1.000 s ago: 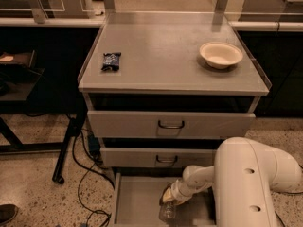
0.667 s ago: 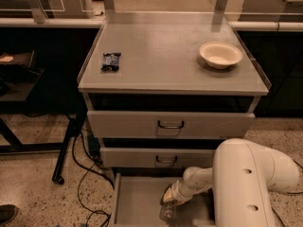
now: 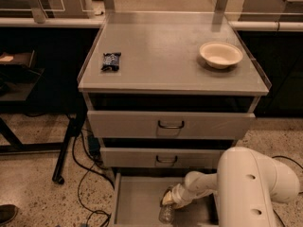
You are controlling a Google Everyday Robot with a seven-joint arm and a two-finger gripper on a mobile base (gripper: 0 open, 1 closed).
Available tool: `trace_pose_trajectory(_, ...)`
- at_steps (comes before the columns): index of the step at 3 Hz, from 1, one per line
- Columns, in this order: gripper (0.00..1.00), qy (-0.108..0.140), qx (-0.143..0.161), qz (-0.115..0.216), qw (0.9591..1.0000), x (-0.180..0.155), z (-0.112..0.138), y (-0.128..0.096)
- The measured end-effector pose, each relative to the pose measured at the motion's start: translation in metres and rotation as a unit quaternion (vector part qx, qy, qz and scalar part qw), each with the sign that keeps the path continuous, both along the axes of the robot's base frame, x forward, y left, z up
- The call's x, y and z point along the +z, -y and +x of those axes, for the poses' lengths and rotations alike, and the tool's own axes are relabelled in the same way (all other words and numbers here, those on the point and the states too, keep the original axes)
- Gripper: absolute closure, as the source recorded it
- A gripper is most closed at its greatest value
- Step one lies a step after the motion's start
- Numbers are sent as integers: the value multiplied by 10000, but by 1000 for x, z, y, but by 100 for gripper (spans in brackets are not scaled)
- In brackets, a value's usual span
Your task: Place water bottle into bottom drawer
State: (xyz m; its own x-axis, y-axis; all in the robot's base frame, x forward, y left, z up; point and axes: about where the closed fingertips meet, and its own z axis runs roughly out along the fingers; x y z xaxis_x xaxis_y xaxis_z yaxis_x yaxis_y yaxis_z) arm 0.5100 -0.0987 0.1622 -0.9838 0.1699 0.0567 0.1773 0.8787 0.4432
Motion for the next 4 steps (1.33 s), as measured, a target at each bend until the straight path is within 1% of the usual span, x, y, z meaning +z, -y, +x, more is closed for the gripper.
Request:
trace_pose_trajectory(2, 100, -16, -66, 214, 9997, -12, -8, -5)
trace_pose_trajectory(3, 82, -16, -66, 214, 9997, -12, -8, -5)
trace_pose_trajectory(4, 57, -17, -66, 214, 9997, -12, -8, -5)
